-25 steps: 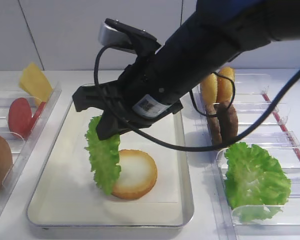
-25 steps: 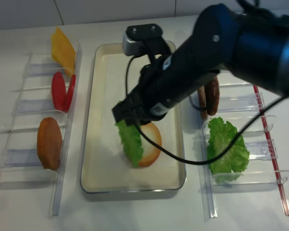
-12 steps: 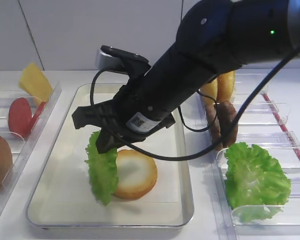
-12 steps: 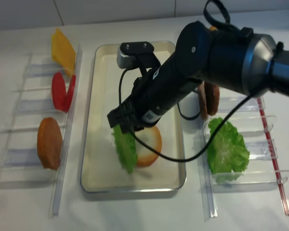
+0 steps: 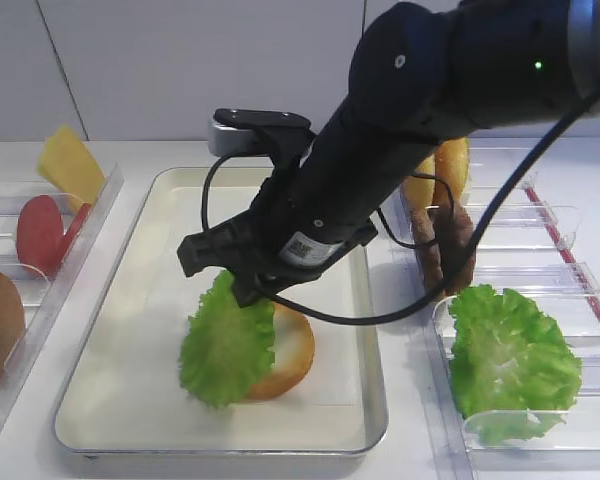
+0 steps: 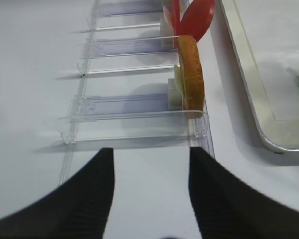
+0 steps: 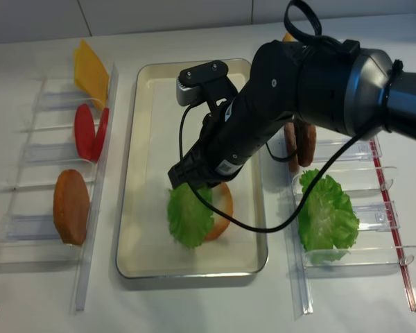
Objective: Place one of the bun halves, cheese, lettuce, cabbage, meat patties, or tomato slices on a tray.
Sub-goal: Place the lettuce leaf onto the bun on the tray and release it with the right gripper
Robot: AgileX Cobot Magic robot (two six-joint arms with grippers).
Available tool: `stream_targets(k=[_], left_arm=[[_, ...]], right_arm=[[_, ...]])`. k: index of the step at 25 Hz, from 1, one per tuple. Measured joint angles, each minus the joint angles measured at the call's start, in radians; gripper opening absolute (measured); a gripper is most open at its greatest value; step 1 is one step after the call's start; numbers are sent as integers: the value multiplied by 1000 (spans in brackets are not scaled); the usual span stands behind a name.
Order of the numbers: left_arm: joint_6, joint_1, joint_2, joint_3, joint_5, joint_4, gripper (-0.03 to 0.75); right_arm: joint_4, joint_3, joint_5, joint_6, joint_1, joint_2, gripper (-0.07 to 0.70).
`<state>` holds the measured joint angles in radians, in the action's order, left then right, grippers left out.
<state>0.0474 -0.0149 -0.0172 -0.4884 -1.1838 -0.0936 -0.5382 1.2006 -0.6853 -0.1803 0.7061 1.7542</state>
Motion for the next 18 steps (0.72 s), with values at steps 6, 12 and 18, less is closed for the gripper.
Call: stream_targets(k=[6,12,18], left_arm=[[0,0,0,0,0,0,340],[0,0,0,0,0,0,340],[0,0,0,0,0,0,340]], right_arm=[[102,0,-16,63,0,0,58],[134,0,-23,74,0,0,58],[170,0,-30,80,0,0,58]])
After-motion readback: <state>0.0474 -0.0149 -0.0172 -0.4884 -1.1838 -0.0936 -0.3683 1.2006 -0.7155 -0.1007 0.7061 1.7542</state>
